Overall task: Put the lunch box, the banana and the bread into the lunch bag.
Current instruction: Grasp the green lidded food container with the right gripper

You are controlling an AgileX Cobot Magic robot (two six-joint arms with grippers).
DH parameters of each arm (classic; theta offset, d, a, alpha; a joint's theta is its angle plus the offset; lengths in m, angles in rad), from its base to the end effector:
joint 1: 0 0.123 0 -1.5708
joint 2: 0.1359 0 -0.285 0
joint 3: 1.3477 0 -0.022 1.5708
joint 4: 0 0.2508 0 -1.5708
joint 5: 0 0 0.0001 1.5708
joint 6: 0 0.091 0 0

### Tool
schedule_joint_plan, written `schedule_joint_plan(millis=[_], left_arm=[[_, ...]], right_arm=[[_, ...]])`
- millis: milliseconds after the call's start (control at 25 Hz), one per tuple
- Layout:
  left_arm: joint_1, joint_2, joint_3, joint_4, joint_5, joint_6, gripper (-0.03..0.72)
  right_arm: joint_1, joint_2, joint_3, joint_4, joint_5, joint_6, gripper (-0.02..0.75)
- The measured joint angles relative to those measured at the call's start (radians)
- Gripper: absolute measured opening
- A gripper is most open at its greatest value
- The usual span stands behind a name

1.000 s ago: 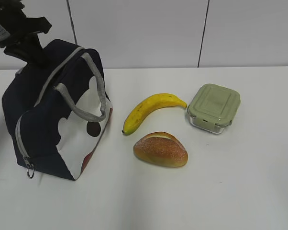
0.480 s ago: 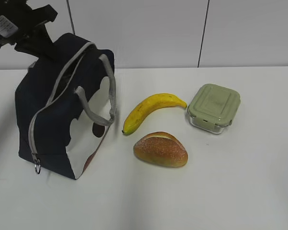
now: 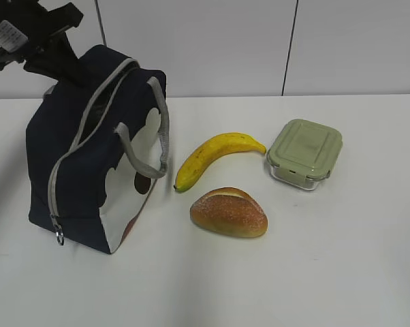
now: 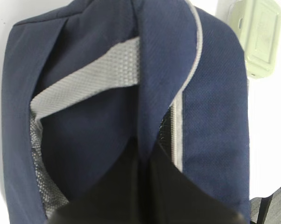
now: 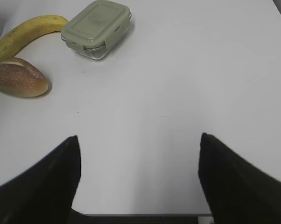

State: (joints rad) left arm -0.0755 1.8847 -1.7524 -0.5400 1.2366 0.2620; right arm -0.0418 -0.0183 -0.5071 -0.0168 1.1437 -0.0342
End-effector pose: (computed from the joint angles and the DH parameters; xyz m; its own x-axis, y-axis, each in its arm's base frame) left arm 0.3974 -0.0744 0.3153 -0.9226 0.1292 -0.3634 0.2905 0.8526 -0.4343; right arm -0.0121 -0.0009 0.2725 -0.5078 -0.0199 -0.8612 0.0341 0.9985 -0.0432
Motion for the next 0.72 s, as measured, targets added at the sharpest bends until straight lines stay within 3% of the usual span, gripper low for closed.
schedule_joint_plan(millis=[440,720], left_arm=[[0.0,0.016,0.0,-0.002,-0.003,0.0,0.0],[0.0,0.016,0.0,-0.002,-0.003,0.0,0.0]], right_arm=[[0.0,0.023,-0.002,0.002,-0.008,0.0,0.582],[0.0,0.285,-0.019,0.1,-0.239,0.011,0.582]])
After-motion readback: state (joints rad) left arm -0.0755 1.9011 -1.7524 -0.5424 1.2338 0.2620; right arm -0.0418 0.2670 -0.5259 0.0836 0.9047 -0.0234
